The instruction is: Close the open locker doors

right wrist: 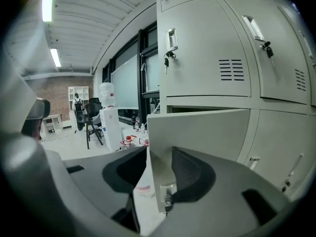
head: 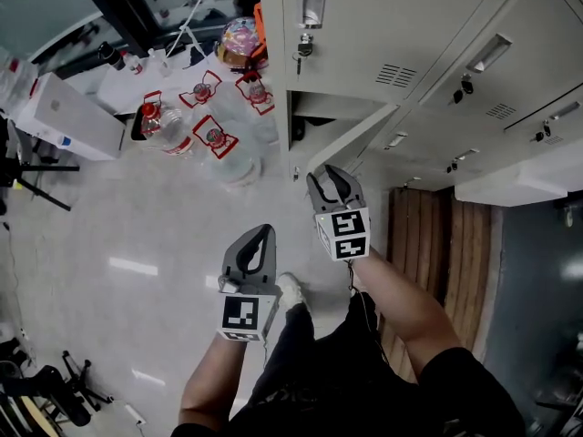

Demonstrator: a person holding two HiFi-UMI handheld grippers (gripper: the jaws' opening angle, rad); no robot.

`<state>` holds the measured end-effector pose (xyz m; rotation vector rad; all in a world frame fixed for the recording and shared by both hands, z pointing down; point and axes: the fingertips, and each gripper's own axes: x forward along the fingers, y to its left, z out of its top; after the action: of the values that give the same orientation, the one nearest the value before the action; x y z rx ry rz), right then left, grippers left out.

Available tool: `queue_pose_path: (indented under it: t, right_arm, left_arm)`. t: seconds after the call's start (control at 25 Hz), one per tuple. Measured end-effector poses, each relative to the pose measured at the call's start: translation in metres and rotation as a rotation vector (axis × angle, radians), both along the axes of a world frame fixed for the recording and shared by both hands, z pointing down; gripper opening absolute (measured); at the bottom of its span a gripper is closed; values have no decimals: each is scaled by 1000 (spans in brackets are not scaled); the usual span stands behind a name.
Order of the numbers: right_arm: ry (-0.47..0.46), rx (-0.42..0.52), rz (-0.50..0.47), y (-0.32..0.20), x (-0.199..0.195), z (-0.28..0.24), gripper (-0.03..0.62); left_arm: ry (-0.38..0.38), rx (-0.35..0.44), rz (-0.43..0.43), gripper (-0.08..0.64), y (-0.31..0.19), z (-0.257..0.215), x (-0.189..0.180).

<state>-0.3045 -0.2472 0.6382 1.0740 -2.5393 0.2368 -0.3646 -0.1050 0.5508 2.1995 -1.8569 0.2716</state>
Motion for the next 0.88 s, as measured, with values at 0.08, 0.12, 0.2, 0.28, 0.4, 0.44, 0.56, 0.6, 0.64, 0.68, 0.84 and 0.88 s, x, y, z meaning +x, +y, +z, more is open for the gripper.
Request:
queue_pose_path:
  t: [0.08,0.12,0.2,0.28,0.4,0.44,0.56,0.6,0.64,0.68,0.84,0.88]
  right_arm:
    - [6,16,-11,-7,-8,-1,162]
    - [9,24,-17,-11,-12,-1,167]
    - [12,36,-26,-18,-21,-2,174]
    - [12,46,-33,-25,-28,-3,181]
    - [8,57,-43,-36,-36,-3,187]
    - [6,60,-48,-40,-40,-3,190]
    - [7,67,-62,-50,-49,-3,199]
    - [9,70,-67,-54,-52,-3,202]
    - [10,73,-70,-58,-54,-2,206]
    - [10,75,-73,-63,-57,-3,207]
    - [8,80,-75,-80,-66,-3,213]
    - [8,82,-74,-84,-68,-4,214]
  left_arm:
    - [0,-3,3,5,0,2,-6]
    - [-1,-6,5,5,0,3,-9]
    - [-2,-13,8,5,-1,7,-15]
    - [-2,-17,9,5,-3,10,-20]
    - [-1,-17,12,5,-8,12,-26]
    - [-1,-17,11,5,-9,13,-28]
    - [6,-22,1,5,-12,15,-34]
    - [10,-24,-3,5,-13,17,-36]
    - [13,-26,-9,5,-14,18,-38]
    - [15,-30,-14,5,-15,20,-40]
    - [18,-44,-27,5,-19,26,-46]
    - [18,-45,-29,5,-19,28,-47]
